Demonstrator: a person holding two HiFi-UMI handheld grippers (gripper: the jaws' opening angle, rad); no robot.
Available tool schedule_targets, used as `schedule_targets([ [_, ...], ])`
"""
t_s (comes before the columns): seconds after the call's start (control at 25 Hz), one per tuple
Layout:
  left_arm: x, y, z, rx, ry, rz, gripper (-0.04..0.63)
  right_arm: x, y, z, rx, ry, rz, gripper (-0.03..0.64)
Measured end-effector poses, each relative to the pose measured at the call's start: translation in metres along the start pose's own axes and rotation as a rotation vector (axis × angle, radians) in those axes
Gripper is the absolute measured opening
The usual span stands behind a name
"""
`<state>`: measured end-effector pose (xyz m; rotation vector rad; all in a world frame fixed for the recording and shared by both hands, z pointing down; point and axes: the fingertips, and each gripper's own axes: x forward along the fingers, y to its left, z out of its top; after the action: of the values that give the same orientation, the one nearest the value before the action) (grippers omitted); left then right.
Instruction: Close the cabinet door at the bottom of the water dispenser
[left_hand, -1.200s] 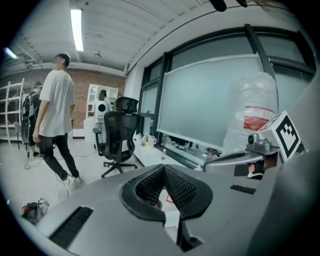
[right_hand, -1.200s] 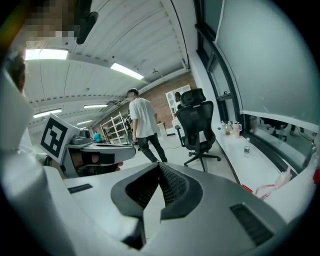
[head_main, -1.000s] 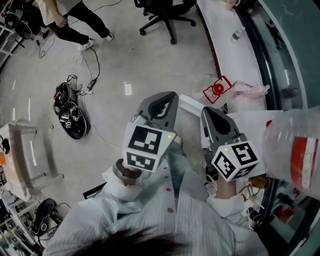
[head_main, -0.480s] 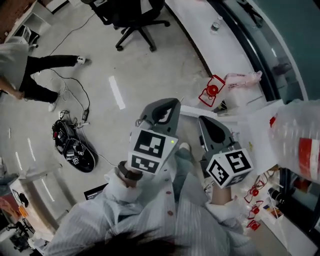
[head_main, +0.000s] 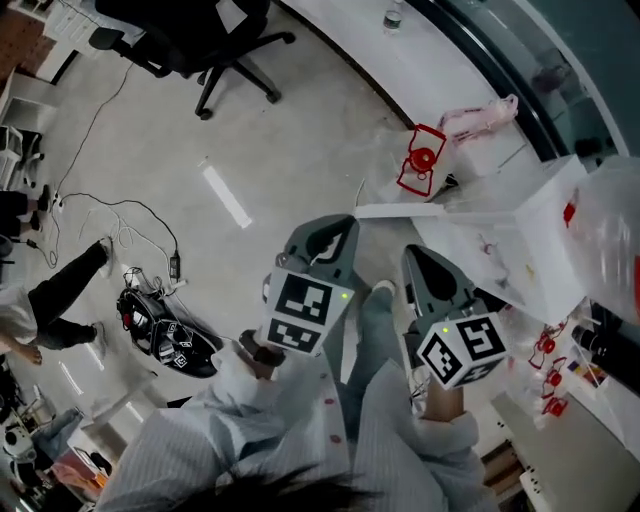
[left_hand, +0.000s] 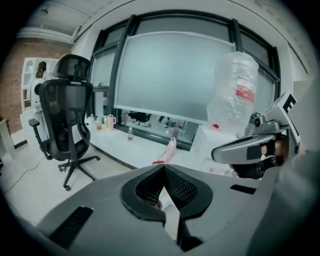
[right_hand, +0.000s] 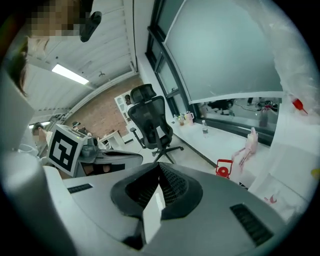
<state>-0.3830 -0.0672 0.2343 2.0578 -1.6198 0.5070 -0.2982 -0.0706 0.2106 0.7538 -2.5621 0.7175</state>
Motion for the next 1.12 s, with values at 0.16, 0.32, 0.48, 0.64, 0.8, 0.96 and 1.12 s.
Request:
schedule_targets([
  [0.16, 0.032, 0.008, -0.035, -0.007, 0.041, -0.029, 0.009, 0.015, -0.013, -0.027, 0.024, 0.032, -0.029, 0.014],
  [0.32, 0.061, 0.018, -0.065, -0.02, 0.071, -0.041, 0.009, 0.032, -0.023, -0.056, 0.049, 0.071, -0.032, 0.014],
  [0.48, 0.097, 0.022, -0.096, -0.009, 0.109, -0.063, 0.009, 0.044, -0.039, -0.088, 0.09, 0.117, -0.051, 0.014],
  [0.64, 0.135, 0.024, -0.134, -0.014, 0.155, -0.076, 0.009, 0.056, -0.056, -0.117, 0.114, 0.15, -0.063, 0.014],
  [0.8, 0.167, 0.028, -0.173, -0.024, 0.21, -0.078, 0.009, 0.073, -0.075, -0.15, 0.143, 0.182, -0.075, 0.014],
  [0.96, 0.192, 0.034, -0.207, -0.033, 0.264, -0.073, 0.009, 0.094, -0.094, -0.18, 0.168, 0.217, -0.081, 0.014],
  [1.12, 0.217, 0.035, -0.235, -0.051, 0.298, -0.072, 0.01, 0.117, -0.115, -0.21, 0.202, 0.245, -0.084, 0.014],
])
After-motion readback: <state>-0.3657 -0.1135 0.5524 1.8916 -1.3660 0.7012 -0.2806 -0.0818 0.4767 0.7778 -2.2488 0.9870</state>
